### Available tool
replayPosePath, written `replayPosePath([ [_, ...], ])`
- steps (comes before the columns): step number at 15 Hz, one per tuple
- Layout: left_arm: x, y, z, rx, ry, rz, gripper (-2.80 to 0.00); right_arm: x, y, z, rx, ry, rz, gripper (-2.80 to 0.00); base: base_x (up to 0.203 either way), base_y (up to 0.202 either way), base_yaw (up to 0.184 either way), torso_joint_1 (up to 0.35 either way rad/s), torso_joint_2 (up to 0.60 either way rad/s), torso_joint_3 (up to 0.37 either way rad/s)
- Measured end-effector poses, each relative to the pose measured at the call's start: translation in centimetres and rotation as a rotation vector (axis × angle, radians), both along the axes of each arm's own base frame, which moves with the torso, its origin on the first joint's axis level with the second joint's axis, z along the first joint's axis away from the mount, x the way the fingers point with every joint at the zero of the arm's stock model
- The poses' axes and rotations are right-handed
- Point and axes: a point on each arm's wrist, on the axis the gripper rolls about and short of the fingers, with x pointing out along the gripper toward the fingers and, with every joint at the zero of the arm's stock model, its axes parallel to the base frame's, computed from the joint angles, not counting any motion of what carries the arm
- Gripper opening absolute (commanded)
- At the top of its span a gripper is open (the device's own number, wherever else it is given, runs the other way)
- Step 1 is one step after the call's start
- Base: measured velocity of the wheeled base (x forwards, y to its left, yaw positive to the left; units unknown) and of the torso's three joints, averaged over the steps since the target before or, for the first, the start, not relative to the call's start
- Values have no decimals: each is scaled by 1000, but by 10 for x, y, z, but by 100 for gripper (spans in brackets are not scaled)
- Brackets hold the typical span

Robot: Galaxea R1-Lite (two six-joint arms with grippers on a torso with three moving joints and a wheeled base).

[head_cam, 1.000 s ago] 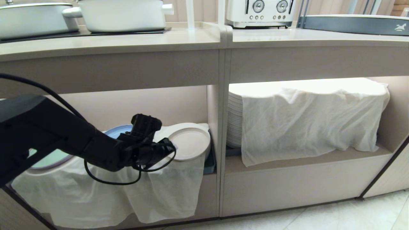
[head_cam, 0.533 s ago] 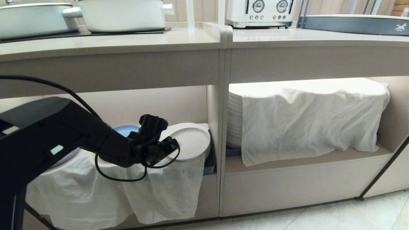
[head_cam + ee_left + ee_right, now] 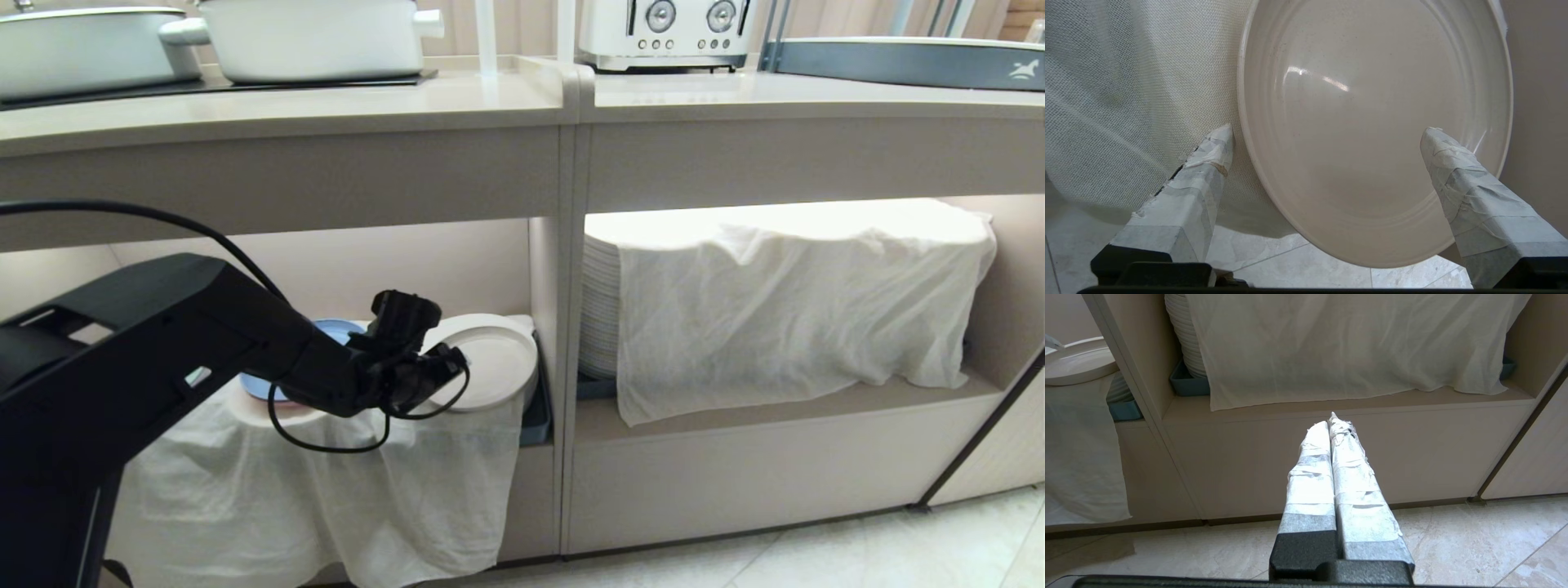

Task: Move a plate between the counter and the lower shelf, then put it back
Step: Pick up the plate in the cupboard

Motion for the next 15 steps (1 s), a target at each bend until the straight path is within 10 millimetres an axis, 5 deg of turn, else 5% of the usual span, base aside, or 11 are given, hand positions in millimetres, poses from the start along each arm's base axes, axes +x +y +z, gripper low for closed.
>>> replayPosePath([
  [13,11,-8,-12,23,-6,15,0,0,0,0,0,0,0,-280,0,0,0,0,0,0],
  [14,11,-10,-14,37,-7,23,-280,0,0,0,0,0,0,-280,0,0,0,0,0,0],
  [15,10,-12,-15,50,-6,26,-280,0,0,0,0,0,0,-280,0,0,0,0,0,0],
])
